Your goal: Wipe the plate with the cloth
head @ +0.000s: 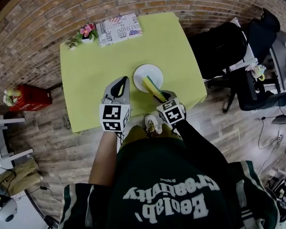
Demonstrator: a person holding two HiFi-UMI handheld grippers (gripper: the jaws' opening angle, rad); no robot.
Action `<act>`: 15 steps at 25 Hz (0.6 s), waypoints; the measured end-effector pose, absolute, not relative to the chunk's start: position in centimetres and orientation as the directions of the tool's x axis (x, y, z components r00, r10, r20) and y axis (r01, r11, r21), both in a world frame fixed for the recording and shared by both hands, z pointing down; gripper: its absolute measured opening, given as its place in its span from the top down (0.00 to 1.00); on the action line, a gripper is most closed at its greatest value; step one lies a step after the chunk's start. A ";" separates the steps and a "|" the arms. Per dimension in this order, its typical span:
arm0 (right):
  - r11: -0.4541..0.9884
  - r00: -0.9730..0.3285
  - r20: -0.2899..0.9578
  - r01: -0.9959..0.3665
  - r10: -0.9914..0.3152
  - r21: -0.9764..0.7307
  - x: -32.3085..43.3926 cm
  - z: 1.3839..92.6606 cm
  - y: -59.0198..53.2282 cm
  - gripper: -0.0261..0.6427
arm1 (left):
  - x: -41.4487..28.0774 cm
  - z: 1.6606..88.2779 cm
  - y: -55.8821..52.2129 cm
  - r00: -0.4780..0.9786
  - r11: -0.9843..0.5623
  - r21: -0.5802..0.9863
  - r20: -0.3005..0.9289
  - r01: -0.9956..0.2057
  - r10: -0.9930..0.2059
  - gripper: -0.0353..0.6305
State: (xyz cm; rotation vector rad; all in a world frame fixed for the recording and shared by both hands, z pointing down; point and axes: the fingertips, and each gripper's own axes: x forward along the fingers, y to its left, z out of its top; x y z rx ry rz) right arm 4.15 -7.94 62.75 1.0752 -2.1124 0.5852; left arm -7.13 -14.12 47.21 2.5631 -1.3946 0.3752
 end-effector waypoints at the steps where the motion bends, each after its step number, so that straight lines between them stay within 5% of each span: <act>1: 0.548 -0.413 0.747 -0.833 -0.521 -0.078 4.6 62.7 -8.0 0.76 | -6.9 47.1 -14.2 0.528 -0.540 0.054 0.312 -0.840 -0.790 0.94; 15: 0.333 -0.211 0.796 -0.943 -0.567 -0.013 12.4 62.9 -7.7 0.76 | -6.0 45.7 -13.7 0.584 -0.595 0.061 0.297 -0.801 -0.755 0.94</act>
